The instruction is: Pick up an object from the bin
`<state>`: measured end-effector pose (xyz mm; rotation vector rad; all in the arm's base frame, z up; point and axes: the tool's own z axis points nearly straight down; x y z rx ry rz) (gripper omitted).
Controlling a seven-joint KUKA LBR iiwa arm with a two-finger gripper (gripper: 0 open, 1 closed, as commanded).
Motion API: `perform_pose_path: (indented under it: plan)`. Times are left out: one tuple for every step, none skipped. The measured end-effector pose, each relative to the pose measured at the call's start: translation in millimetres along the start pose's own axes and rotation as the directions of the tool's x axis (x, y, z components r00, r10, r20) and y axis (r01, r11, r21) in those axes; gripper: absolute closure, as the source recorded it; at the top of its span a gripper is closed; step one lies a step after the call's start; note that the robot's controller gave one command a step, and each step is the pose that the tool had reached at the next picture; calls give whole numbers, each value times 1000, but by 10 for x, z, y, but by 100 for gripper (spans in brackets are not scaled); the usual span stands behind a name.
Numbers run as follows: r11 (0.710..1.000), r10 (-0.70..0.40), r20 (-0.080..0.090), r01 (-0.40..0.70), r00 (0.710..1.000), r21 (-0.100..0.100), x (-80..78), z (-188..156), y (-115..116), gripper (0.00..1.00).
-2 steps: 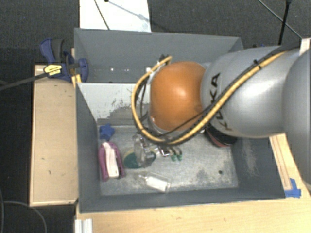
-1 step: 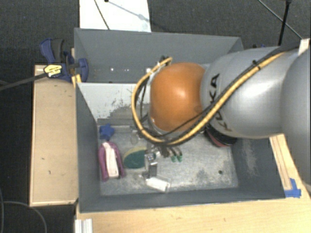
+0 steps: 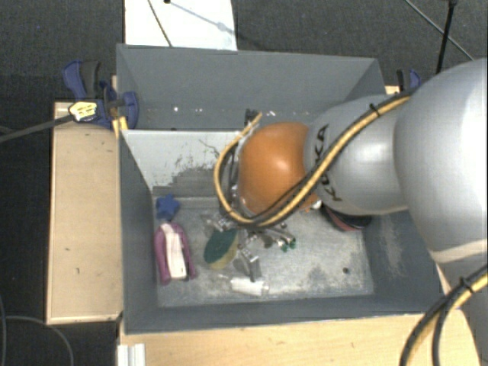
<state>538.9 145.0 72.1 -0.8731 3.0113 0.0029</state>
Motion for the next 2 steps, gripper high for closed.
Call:
perform_pose_path:
  plan:
    - [1000,4,-6,-4,1000,-1,21,17,4,100]
    - [1000,-27,3,27,1000,3,254,-1661,-34,100]
